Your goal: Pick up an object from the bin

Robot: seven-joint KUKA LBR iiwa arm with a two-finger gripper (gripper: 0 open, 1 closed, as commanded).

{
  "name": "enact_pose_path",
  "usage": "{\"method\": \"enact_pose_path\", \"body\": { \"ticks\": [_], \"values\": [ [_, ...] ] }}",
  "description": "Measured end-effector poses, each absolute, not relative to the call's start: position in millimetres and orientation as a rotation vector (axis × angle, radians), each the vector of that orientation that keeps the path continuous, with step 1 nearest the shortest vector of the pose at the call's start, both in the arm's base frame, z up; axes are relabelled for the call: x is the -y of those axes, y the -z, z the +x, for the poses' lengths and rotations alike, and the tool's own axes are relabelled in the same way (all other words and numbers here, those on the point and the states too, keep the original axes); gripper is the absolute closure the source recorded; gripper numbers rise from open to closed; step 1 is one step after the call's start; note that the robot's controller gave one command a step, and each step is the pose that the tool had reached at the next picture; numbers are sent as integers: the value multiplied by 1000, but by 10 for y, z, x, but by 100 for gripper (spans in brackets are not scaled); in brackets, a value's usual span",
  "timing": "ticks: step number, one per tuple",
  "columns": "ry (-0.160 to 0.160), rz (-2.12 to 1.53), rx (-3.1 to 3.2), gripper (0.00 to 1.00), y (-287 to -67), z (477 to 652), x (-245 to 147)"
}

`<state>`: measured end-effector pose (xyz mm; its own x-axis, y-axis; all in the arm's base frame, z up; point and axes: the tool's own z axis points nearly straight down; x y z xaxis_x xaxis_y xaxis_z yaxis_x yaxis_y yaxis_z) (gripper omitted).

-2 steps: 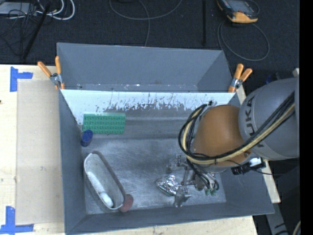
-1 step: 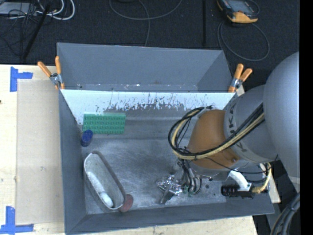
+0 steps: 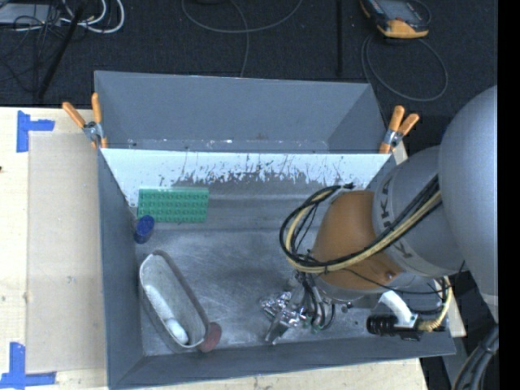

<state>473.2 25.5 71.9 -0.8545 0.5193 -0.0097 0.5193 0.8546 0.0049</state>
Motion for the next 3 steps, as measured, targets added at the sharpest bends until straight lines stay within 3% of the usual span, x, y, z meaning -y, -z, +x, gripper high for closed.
{"method": "enact_pose_path", "body": {
  "ticks": [1, 2, 3],
  "values": [
    [-3, 844, -3025, 100, -721, 4715, -265],
    [-1, 839, -3026, 100, -1089, 4718, -262],
    [-2, 833, -3024, 100, -1784, 4731, -259]
  ]
}}
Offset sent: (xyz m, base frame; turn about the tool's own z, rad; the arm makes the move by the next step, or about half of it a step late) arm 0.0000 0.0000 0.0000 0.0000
